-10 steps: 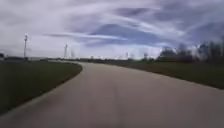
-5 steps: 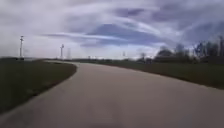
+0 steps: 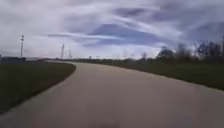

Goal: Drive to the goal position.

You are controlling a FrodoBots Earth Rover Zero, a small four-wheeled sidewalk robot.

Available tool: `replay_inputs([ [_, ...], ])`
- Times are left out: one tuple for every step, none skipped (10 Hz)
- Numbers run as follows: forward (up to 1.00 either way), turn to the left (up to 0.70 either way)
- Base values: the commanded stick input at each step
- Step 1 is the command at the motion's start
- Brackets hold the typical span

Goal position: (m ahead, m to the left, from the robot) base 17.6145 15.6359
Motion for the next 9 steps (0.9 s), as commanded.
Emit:
replay_inputs([
  [1.00, -0.03],
  [1.00, -0.08],
  [1.00, -0.08],
  [1.00, -0.08],
  [1.00, -0.02],
  [1.00, 0.00],
  [1.00, 0.00],
  [1.00, 0.00],
  [1.00, 0.00],
])
